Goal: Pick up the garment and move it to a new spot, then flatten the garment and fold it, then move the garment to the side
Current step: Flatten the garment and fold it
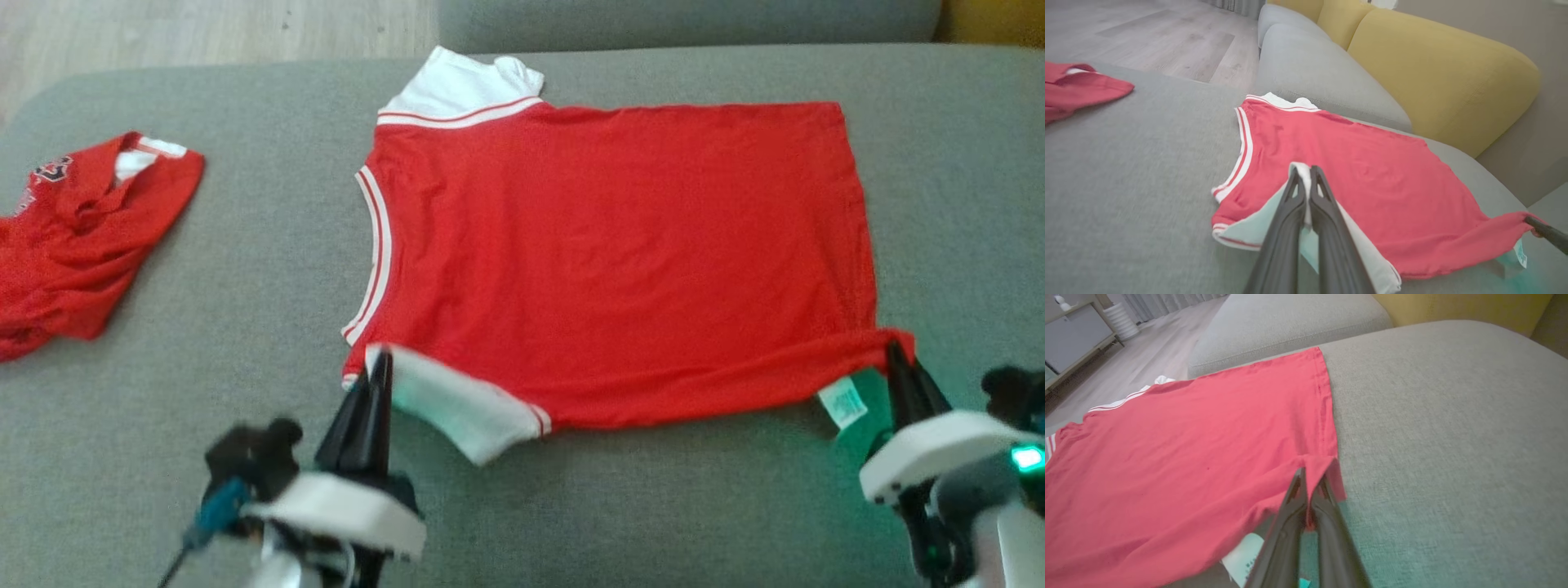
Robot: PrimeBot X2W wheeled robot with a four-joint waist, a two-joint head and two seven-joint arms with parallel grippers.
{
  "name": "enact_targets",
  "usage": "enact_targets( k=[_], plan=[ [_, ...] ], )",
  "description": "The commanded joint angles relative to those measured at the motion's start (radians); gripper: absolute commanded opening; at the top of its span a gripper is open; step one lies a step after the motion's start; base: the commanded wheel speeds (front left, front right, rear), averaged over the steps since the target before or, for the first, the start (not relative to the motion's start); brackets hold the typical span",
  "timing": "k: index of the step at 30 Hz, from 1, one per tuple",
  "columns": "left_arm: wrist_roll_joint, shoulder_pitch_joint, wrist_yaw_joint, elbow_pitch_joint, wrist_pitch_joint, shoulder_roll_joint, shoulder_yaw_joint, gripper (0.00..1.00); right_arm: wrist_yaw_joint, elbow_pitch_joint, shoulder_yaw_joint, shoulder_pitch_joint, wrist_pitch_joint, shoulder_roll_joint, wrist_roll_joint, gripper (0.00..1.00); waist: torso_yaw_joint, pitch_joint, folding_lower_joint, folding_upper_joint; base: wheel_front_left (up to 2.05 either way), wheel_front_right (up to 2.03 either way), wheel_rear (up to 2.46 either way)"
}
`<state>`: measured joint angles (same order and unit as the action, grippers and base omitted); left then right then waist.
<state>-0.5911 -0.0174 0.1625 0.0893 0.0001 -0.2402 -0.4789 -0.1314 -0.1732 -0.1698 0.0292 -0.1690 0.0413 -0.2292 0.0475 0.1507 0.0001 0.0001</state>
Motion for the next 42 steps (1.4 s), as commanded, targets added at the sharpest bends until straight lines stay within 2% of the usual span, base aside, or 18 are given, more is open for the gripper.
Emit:
enact_targets(
  k=[1, 12, 21, 22, 23, 24, 25, 26, 27, 35, 42],
  plan=[
    [0.008, -0.099, -0.011, 0.015, 0.006, 0.001, 0.040, 0.00, 0.001, 0.020, 0.019, 0.065, -0.016, 0.009, -0.005, 0.00, -0.008, 0.021, -0.0001, -0.0001, 0.00, 0.00, 0.00],
    [0.021, -0.355, -0.037, -0.144, -0.017, 0.007, 0.096, 0.00, 0.001, -0.089, -0.011, 0.284, -0.075, 0.009, 0.033, 0.00, -0.037, 0.104, -0.0001, -0.0001, 0.00, 0.00, 0.00],
    [0.017, -0.444, -0.058, -0.280, -0.081, 0.030, 0.111, 0.00, 0.001, -0.206, 0.007, 0.393, -0.076, 0.009, 0.044, 0.00, -0.048, 0.143, -0.0001, -0.0001, 0.00, 0.00, 0.00],
    [0.016, -0.450, -0.060, -0.292, -0.089, 0.032, 0.112, 0.00, 0.001, -0.215, 0.010, 0.402, -0.069, 0.009, 0.040, 0.04, -0.048, 0.146, -0.0001, -0.0001, 0.00, 0.00, 0.00],
    [0.016, -0.455, -0.060, -0.303, -0.098, 0.035, 0.115, 0.00, 0.001, -0.222, 0.015, 0.411, -0.059, 0.009, 0.039, 0.33, -0.049, 0.149, -0.0001, -0.0001, 0.00, 0.00, 0.00],
    [0.017, -0.461, -0.058, -0.313, -0.107, 0.038, 0.117, 0.00, 0.001, -0.227, 0.021, 0.420, -0.044, 0.009, 0.044, 1.00, -0.050, 0.152, -0.0001, -0.0001, 0.00, 0.00, 0.00],
    [0.020, -0.465, -0.058, -0.322, -0.117, 0.039, 0.117, 0.17, 0.001, -0.233, 0.025, 0.427, -0.031, 0.009, 0.040, 1.00, -0.050, 0.153, -0.0001, -0.0001, 0.00, 0.00, 0.00],
    [0.022, -0.469, -0.059, -0.328, -0.128, 0.041, 0.117, 0.67, 0.001, -0.239, 0.030, 0.434, -0.018, 0.009, 0.031, 1.00, -0.050, 0.155, -0.0001, -0.0001, 0.00, 0.00, 0.00],
    [0.023, -0.472, -0.061, -0.334, -0.139, 0.044, 0.118, 1.00, 0.001, -0.242, 0.038, 0.441, -0.001, 0.009, 0.024, 1.00, -0.050, 0.156, -0.0001, -0.0001, 0.00, 0.00, 0.00],
    [0.009, -0.440, -0.076, -0.312, -0.200, 0.046, 0.130, 1.00, 0.001, -0.245, 0.013, 0.457, 0.133, 0.009, -0.003, 1.00, -0.044, 0.148, -0.0001, -0.0001, 0.00, 0.00, 0.00],
    [-0.034, -0.290, -0.064, -0.211, -0.179, 0.026, 0.138, 1.00, 0.001, -0.132, -0.033, 0.377, 0.186, 0.009, 0.046, 1.00, -0.031, 0.121, -0.0001, -0.0001, 0.00, 0.00, 0.00]
  ],
)
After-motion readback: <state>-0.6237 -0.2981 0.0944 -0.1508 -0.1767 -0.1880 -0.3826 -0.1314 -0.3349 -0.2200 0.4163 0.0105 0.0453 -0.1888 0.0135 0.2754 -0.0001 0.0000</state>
